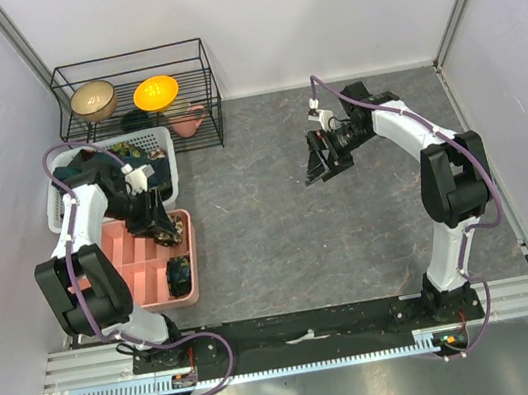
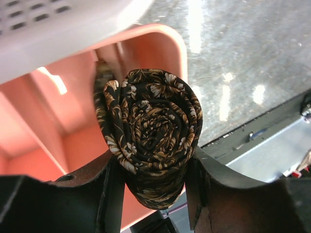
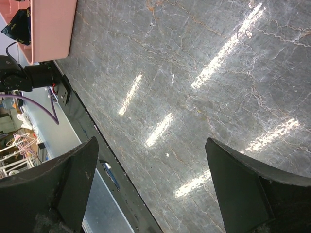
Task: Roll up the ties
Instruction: Place the tie in the storage box.
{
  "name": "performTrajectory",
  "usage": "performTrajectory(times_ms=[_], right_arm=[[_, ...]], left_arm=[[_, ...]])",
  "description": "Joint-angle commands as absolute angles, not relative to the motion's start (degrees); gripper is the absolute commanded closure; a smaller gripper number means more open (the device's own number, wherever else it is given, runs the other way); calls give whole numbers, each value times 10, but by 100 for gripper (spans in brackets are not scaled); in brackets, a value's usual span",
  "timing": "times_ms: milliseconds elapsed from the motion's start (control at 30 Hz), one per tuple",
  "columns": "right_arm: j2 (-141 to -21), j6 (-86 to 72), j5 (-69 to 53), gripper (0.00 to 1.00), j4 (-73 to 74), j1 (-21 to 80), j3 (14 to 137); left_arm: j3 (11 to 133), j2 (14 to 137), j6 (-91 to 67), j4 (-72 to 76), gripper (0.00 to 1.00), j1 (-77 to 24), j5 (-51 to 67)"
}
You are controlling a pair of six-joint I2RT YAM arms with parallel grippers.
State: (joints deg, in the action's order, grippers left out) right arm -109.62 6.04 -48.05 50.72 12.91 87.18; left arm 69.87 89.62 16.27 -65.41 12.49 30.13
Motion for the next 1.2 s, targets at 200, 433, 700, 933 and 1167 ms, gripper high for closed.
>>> performTrajectory(times_ms=[200,433,700,933,1167], right_arm=[[-1095,75,-479,2,510,132,871],[-1094,76,-475,2,512,132,871],[-1093,79,-472,2,517,132,873],[-1093,83,-473,2,522,131,873],[-1091,86,-474,2,526,131,871]], left_arm=[[700,892,99,-613,98,90,234],[695,894,54,-599,98,57,197],[670,893,5,-578,96,6,125],[651,909,-18,-553,87,-18,92],[644,936,-7,-534,75,-18,106]])
